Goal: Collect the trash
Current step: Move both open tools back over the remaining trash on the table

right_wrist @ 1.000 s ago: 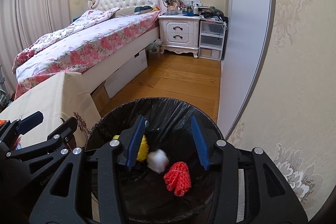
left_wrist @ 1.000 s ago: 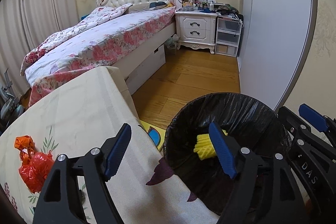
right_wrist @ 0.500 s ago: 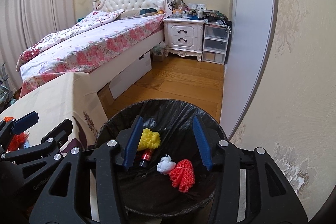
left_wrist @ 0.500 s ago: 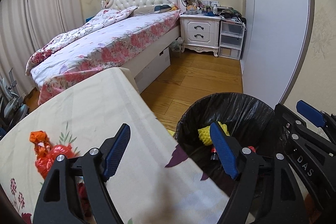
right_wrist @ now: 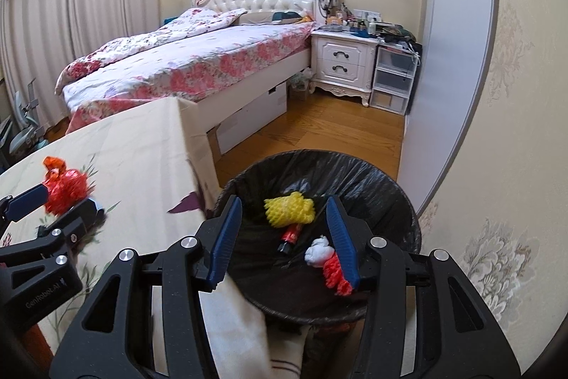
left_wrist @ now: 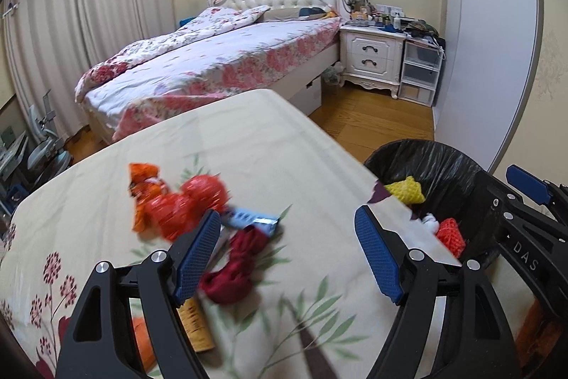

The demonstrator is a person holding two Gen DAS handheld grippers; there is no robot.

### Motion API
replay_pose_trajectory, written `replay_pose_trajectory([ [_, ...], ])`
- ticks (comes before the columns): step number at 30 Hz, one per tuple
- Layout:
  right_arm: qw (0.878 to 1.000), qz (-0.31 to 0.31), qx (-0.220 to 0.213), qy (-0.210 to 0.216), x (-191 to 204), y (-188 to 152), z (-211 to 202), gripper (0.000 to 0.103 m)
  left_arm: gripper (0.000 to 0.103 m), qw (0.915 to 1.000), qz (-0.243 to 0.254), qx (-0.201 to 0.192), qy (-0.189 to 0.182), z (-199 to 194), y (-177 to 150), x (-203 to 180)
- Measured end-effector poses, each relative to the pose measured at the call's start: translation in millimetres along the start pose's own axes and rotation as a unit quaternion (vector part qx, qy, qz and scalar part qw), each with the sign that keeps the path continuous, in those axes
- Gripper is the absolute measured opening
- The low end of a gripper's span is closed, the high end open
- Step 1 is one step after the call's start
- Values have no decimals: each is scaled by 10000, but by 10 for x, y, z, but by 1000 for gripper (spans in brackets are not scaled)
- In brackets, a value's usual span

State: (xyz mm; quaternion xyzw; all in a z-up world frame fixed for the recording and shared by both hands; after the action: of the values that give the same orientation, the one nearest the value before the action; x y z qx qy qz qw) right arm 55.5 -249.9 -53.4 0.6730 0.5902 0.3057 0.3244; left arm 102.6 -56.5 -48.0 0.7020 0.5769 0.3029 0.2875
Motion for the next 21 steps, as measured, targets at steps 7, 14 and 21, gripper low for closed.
replay_pose_trajectory([
  [7, 9992, -264, 52, 307, 364, -105, -107, 49, 76, 9993, -239, -41, 274, -224, -157, 393],
  [14, 9967, -555, 83, 586, 751, -155, -169, 49, 76, 9970, -510, 19, 576, -349, -356, 820],
  [21, 9938, -774, 163, 777, 1025, -219, -183, 49, 76, 9937, -731, 212, 821, -410, -628, 1195],
])
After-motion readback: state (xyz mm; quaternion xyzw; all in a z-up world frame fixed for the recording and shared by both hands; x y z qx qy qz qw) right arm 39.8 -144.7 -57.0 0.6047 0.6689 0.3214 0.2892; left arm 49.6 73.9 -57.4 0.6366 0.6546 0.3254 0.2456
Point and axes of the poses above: each gripper's, at about its wrist camera, not at the fingertips, and z roughly the way its jaws point, x to its left, y to its top, the point moved 7 cm from there along z, roughly the way its jaws point, and after that the axes turned 1 degree about y, right-handed, at the moved point
